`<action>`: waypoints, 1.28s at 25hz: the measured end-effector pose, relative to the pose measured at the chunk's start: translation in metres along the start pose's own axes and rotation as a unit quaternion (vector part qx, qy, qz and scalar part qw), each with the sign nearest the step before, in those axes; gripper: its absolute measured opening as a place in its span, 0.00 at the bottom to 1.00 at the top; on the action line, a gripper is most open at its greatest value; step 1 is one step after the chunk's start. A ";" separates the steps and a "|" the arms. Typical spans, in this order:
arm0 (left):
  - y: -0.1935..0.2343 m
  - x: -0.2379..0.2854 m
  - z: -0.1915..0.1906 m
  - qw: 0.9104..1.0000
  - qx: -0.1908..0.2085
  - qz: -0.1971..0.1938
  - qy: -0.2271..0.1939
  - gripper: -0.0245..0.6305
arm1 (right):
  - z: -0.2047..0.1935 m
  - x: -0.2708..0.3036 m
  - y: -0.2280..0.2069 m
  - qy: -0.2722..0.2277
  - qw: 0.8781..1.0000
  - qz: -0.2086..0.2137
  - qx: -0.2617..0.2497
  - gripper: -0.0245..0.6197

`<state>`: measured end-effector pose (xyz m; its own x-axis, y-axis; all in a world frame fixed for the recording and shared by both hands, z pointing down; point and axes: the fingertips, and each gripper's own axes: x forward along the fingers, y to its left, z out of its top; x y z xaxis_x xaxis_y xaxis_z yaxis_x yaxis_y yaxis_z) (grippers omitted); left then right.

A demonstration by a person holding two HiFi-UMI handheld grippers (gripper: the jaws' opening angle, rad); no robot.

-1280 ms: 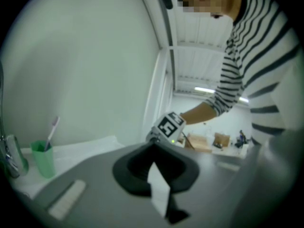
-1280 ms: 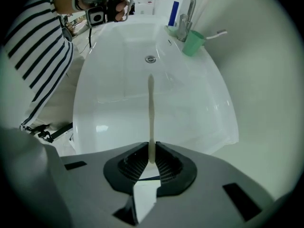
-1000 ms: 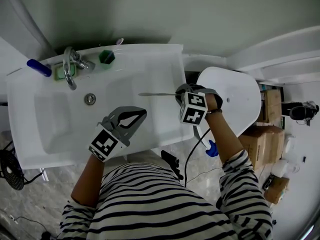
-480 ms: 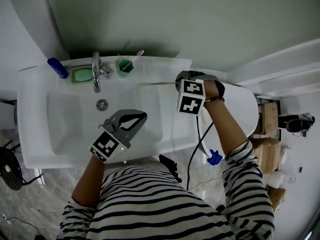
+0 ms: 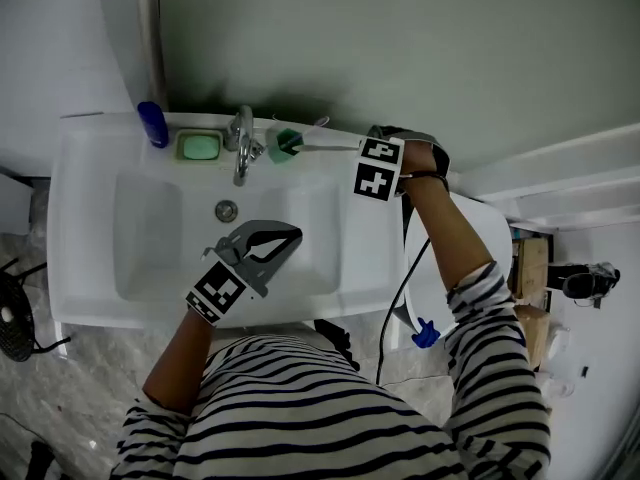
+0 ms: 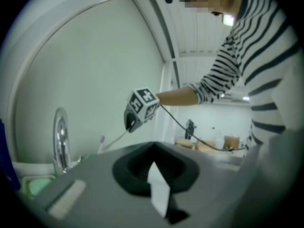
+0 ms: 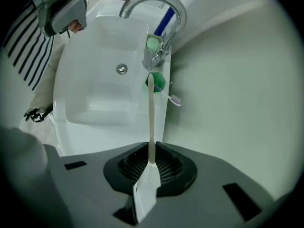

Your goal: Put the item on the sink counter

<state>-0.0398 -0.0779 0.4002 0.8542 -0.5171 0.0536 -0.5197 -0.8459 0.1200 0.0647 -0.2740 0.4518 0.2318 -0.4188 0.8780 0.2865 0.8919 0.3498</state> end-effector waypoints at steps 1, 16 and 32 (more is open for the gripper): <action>0.001 -0.003 0.000 1.000 -0.001 0.002 -0.001 0.05 | 0.002 0.004 -0.004 0.011 1.000 -0.001 -0.005 0.11; 0.020 -0.027 -0.006 1.000 -0.013 0.018 -0.012 0.05 | 0.047 0.038 -0.029 0.109 0.985 -0.014 -0.130 0.11; 0.025 -0.019 -0.005 1.000 -0.018 0.017 -0.014 0.05 | 0.073 0.006 -0.051 -0.002 0.997 -0.058 -0.057 0.13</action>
<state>-0.0694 -0.0887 0.4068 0.8351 -0.5493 0.0306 -0.5470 -0.8230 0.1533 -0.0167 -0.3097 0.4629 0.1879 -0.5164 0.8355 0.4142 0.8130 0.4093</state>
